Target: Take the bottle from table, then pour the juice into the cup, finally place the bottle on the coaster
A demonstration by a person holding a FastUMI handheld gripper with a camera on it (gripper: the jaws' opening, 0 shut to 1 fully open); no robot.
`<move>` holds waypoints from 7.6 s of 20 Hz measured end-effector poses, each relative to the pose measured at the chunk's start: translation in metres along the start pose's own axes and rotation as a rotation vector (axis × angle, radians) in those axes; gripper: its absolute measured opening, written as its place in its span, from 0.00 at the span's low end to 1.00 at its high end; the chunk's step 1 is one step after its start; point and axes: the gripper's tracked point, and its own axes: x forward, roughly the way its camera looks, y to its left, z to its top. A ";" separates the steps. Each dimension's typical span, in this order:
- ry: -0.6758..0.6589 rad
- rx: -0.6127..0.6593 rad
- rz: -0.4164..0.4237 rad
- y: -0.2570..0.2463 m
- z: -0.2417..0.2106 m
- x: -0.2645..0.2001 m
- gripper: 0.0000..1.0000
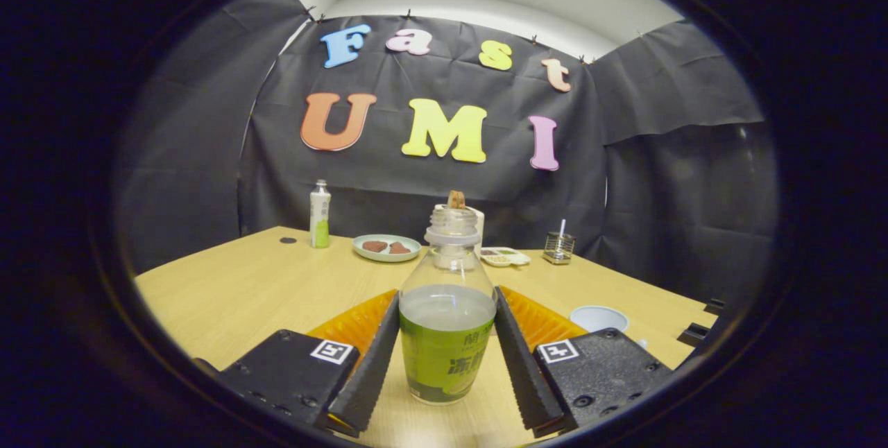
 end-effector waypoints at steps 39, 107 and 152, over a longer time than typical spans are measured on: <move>0.165 0.552 0.286 -0.022 0.025 -0.035 0.81; 0.248 1.819 0.533 -0.068 0.091 0.001 0.79; 0.248 2.364 0.663 -0.106 0.107 0.000 0.79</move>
